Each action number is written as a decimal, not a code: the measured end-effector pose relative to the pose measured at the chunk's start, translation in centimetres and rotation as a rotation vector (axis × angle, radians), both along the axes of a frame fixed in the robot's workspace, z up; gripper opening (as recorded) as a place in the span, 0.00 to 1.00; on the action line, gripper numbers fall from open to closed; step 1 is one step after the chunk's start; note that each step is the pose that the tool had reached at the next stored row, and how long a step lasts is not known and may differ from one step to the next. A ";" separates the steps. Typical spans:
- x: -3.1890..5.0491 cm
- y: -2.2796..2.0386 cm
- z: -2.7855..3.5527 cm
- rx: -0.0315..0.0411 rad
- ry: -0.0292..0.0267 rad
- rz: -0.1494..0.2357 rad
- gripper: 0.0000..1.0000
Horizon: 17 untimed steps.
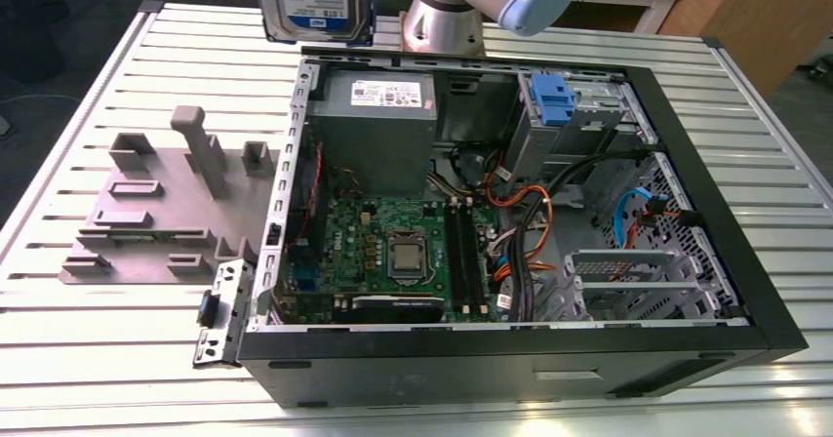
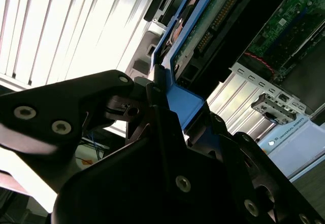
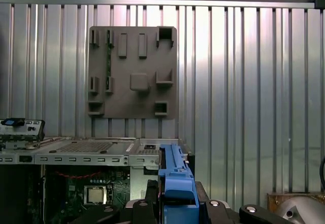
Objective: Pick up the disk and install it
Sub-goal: 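Pick up the disk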
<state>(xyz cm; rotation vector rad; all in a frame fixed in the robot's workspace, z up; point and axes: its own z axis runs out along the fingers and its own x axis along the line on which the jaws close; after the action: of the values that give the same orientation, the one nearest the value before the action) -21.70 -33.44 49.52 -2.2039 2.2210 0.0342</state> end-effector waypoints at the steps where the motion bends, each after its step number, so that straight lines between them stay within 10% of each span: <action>1: 0.04 0.00 0.00 0.0000 0.0000 0.000 0.36; 17: 1.78 0.00 0.00 0.0000 0.0000 0.000 0.36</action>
<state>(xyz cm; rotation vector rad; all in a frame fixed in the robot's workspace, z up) -19.92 -33.44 49.52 -2.2040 2.2210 0.0342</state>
